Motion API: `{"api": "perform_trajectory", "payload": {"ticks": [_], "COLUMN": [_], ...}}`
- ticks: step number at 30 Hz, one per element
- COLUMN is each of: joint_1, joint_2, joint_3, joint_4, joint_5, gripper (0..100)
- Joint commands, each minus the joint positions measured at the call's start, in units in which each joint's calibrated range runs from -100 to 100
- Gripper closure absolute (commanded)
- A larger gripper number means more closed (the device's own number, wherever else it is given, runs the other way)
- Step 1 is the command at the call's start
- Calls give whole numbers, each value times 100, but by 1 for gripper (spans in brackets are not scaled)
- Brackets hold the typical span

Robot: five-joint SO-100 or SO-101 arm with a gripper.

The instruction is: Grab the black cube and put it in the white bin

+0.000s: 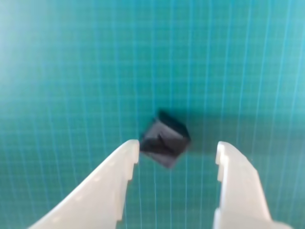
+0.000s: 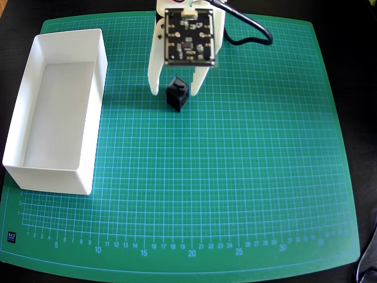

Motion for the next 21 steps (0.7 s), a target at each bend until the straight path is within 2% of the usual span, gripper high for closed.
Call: {"api": "perform_trajectory", "payload": {"ticks": [1,8,15,21], "joint_1": [-27,-27,-178,-228], "joint_2": [-312,-236,37,105], "joint_3": [-41,-77,-158,-50], "joint_4": [175,175,132,-440], "joint_5": [-56,-82,-497,-718], "gripper": [78,78,78,78]}}
